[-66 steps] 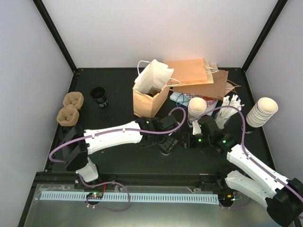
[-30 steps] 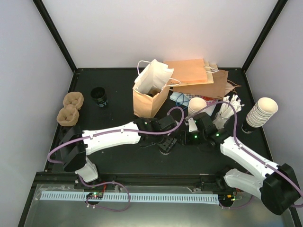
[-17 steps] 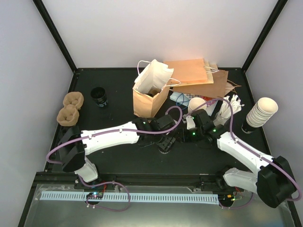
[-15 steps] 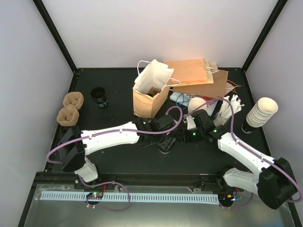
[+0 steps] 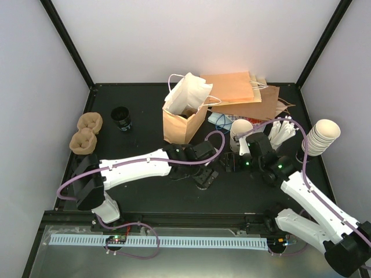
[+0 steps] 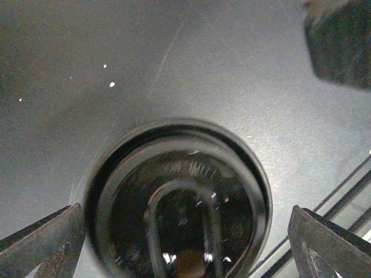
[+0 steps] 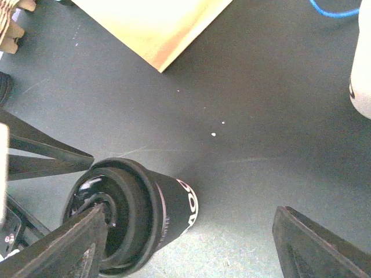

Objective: Pack the takeout coffee

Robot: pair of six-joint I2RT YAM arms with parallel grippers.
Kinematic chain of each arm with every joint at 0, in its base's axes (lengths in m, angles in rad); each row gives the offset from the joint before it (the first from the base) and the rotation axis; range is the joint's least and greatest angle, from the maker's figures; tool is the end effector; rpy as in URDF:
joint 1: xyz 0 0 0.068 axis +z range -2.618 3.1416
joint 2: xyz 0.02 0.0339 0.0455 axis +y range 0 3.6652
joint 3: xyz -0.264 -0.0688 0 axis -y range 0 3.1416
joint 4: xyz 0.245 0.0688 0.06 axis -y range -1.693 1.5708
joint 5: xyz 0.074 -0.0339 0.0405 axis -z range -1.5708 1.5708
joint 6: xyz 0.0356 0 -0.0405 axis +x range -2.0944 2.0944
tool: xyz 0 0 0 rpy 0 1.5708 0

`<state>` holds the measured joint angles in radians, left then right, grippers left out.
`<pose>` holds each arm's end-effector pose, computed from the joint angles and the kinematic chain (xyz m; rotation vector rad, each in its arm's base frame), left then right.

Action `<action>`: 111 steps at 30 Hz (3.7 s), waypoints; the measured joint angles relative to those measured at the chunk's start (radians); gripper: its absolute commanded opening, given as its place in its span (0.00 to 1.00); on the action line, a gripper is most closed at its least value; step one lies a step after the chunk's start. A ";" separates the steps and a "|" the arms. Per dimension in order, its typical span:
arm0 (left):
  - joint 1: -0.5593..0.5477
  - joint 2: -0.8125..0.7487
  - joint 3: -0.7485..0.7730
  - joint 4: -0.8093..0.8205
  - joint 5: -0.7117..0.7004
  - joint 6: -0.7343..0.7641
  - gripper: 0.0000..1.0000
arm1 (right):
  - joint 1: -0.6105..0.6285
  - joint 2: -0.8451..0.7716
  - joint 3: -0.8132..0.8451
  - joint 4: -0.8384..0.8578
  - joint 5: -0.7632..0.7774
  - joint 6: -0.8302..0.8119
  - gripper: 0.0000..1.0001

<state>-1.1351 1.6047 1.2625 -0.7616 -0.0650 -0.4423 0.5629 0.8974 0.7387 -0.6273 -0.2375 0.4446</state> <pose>0.1410 -0.2975 0.2539 0.9102 2.5840 -0.3995 0.1507 0.1050 0.2636 -0.2667 2.4489 0.7486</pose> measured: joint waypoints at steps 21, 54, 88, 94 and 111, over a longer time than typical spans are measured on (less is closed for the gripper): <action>0.240 -0.431 0.126 -0.179 0.001 0.011 0.99 | 0.380 0.311 0.402 -0.351 0.255 -0.079 0.98; 0.756 -0.597 -0.059 -0.148 0.324 0.091 0.99 | 0.515 0.606 0.478 -0.411 0.374 -0.042 0.89; 0.769 -0.383 0.066 -0.016 0.362 0.117 0.99 | 0.493 0.441 0.529 -0.485 0.479 -0.042 0.72; 0.771 -0.124 0.329 -0.029 0.286 0.174 0.92 | 0.472 0.369 0.610 -0.535 0.524 -0.047 0.71; 0.774 0.269 0.740 -0.273 0.298 0.331 0.02 | 0.461 0.280 0.999 -0.653 0.631 -0.135 0.67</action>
<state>-0.3611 1.8732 2.0029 -1.0344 0.2333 -0.1112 1.0241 1.1774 1.7374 -1.2804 0.3931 0.3092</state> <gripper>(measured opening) 0.097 0.739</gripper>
